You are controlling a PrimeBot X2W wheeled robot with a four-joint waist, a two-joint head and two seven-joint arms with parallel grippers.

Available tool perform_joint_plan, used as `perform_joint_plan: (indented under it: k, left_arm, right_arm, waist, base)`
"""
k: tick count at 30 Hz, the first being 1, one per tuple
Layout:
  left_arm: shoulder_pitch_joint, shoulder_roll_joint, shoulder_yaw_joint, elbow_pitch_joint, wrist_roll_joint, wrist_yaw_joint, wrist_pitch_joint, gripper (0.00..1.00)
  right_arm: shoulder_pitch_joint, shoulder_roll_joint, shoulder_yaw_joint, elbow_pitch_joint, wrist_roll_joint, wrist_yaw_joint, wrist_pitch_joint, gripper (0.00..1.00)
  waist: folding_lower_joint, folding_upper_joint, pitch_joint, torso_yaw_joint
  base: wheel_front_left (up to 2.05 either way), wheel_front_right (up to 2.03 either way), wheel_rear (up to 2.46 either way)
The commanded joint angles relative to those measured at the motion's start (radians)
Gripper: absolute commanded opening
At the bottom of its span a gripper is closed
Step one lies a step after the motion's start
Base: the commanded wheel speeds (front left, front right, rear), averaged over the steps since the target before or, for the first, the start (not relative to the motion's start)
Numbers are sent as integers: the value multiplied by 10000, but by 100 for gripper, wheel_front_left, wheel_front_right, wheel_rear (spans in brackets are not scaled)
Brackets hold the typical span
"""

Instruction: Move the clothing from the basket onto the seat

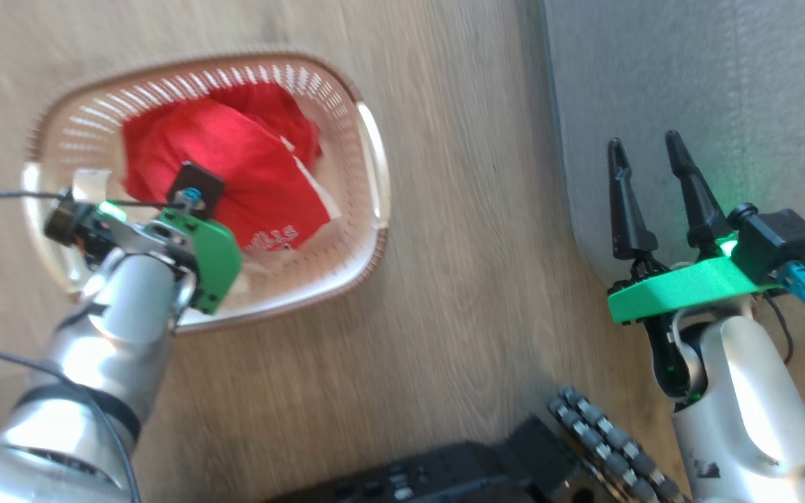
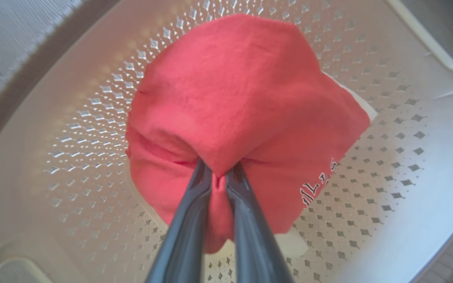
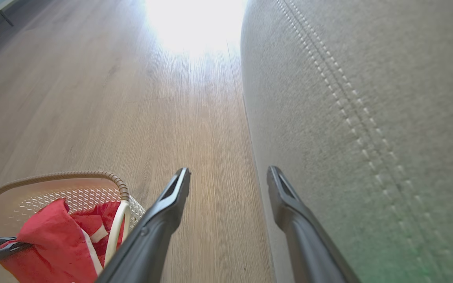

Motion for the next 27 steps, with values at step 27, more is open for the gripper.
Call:
perform_joint_plan:
  k: [27]
  left_arm:
    - [4669, -121, 2281, -7250, -698, 1367, -140, 0]
  right_arm:
    - [1995, -139, 85, 1234, -385, -4, 2, 100]
  waist:
    - [0, -1, -6384, 2296]
  base:
    - [0, 0, 0]
